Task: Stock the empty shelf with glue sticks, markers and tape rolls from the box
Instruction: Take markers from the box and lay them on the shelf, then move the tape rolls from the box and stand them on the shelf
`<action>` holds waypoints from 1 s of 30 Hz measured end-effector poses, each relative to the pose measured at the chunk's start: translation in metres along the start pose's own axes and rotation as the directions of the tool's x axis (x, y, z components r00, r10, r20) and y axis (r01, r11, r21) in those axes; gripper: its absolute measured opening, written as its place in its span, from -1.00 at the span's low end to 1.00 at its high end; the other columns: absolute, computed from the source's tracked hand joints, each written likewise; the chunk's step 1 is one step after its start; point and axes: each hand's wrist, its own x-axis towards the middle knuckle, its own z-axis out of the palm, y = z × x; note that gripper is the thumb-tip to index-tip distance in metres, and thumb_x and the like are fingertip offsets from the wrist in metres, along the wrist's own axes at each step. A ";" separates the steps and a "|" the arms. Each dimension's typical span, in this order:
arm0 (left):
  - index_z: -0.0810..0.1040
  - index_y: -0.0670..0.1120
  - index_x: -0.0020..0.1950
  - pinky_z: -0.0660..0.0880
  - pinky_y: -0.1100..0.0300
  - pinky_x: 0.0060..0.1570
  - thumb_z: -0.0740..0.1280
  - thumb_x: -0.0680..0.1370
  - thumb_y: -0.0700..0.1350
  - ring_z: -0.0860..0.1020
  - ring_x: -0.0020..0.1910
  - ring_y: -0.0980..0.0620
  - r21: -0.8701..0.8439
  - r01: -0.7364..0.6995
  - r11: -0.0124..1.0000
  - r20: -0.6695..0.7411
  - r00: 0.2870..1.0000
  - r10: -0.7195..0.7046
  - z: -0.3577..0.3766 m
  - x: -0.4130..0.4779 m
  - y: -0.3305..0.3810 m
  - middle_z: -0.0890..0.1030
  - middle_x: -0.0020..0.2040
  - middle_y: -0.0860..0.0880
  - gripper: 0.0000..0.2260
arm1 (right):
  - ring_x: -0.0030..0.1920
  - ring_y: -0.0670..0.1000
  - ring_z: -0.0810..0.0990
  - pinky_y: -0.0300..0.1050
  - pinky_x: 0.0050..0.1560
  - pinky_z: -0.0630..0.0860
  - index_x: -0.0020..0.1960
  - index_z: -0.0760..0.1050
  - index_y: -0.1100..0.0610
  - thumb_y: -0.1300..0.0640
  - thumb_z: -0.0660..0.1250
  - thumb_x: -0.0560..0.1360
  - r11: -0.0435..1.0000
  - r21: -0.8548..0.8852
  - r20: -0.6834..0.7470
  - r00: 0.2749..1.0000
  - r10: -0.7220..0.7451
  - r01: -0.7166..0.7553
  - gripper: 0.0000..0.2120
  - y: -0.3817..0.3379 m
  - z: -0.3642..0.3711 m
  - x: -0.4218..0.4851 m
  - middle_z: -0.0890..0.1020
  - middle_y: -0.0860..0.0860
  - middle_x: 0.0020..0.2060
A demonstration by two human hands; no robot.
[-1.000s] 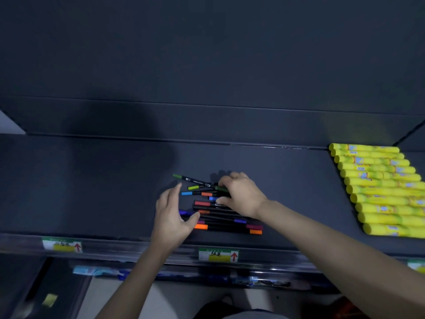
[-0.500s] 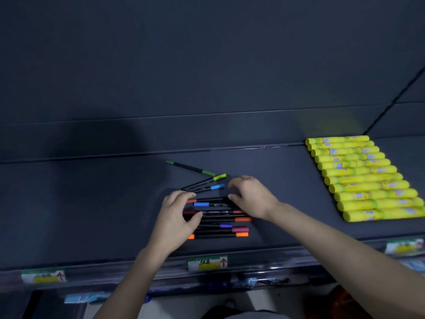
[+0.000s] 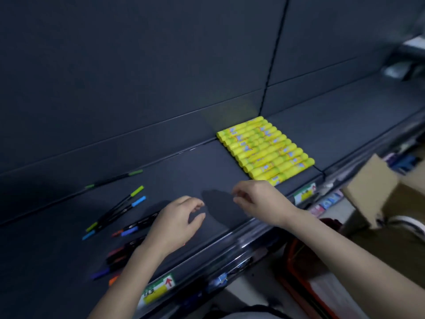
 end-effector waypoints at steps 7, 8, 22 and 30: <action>0.61 -0.07 0.11 0.46 0.29 0.06 0.37 0.52 -0.12 0.54 -0.02 0.20 -0.013 -0.212 0.977 0.158 0.965 0.211 0.035 0.048 0.065 0.60 0.00 0.09 -0.83 | -0.16 0.08 0.57 -0.09 -0.14 0.43 -0.06 0.57 0.17 0.14 0.30 0.51 0.983 -0.030 -0.195 0.965 0.173 -0.182 -0.89 0.057 -0.054 -0.073 0.64 0.06 -0.21; 0.61 -0.07 0.11 0.46 0.28 0.06 0.37 0.52 -0.12 0.54 -0.02 0.20 -0.021 -0.230 0.973 0.174 0.957 0.230 0.042 0.054 0.077 0.60 0.00 0.09 -0.83 | -0.14 0.07 0.58 -0.14 -0.14 0.39 -0.03 0.57 0.16 0.15 0.31 0.51 0.978 -0.040 -0.223 0.956 0.190 -0.204 -0.89 0.065 -0.062 -0.084 0.64 0.06 -0.19; 0.63 -0.06 0.06 0.50 0.20 -0.04 0.19 0.43 0.14 0.56 -0.07 0.14 -0.091 -0.420 0.903 0.360 0.831 0.423 0.155 0.111 0.252 0.61 -0.05 0.08 -0.61 | -0.16 0.06 0.58 0.00 -0.14 0.51 -0.01 0.56 0.14 0.09 0.27 0.55 0.854 -0.081 -0.301 0.829 0.471 -0.514 -0.84 0.212 -0.160 -0.254 0.63 0.03 -0.18; 0.59 -0.06 0.16 0.53 0.14 0.02 0.35 0.54 -0.06 0.52 -0.03 0.17 -0.126 -0.482 0.867 0.415 0.769 0.487 0.215 0.133 0.331 0.55 -0.02 0.11 -0.78 | -0.16 0.09 0.53 0.05 -0.15 0.51 -0.05 0.51 0.12 0.05 0.26 0.52 0.757 -0.137 -0.048 0.768 0.639 -0.639 -0.86 0.293 -0.159 -0.329 0.61 0.04 -0.15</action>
